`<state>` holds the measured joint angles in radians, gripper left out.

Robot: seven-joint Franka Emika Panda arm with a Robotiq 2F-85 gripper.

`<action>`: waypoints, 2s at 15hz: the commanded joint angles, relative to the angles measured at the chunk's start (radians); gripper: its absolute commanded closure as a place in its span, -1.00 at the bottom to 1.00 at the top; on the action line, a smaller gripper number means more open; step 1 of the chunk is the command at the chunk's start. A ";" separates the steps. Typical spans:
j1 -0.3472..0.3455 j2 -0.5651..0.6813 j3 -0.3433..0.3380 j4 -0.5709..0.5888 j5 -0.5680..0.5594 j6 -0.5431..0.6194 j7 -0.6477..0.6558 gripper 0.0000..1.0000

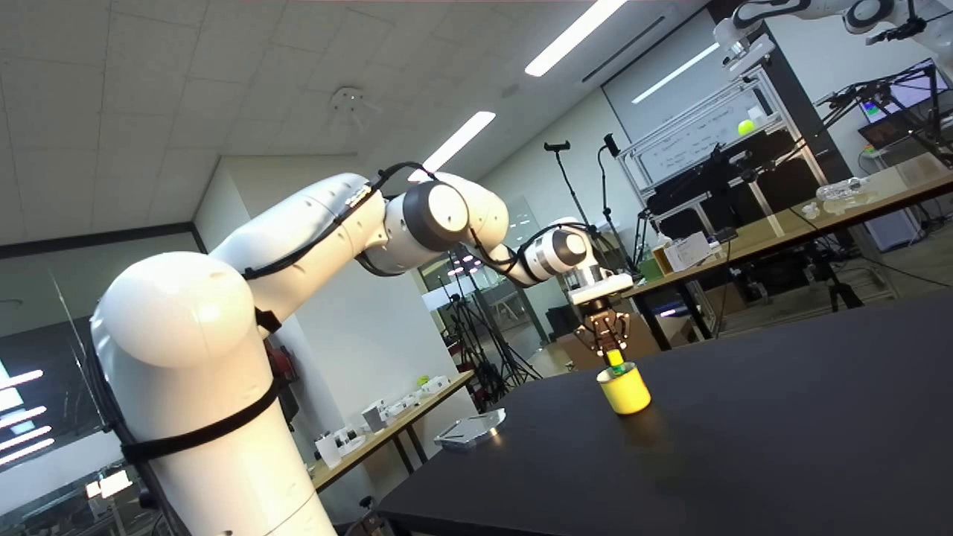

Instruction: Take the bottle out of the cup and put it on the silver object

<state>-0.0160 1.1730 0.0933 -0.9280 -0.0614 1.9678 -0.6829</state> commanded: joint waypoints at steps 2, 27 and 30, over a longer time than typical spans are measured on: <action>0.009 -0.016 -0.014 0.044 -0.019 -0.057 0.019 0.81; 0.160 -0.363 0.052 -0.354 -0.116 0.178 -0.077 0.31; 0.159 -0.364 0.052 -0.355 -0.118 0.179 -0.079 0.31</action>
<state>0.1475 0.8069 0.1367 -1.2883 -0.1718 2.1517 -0.7662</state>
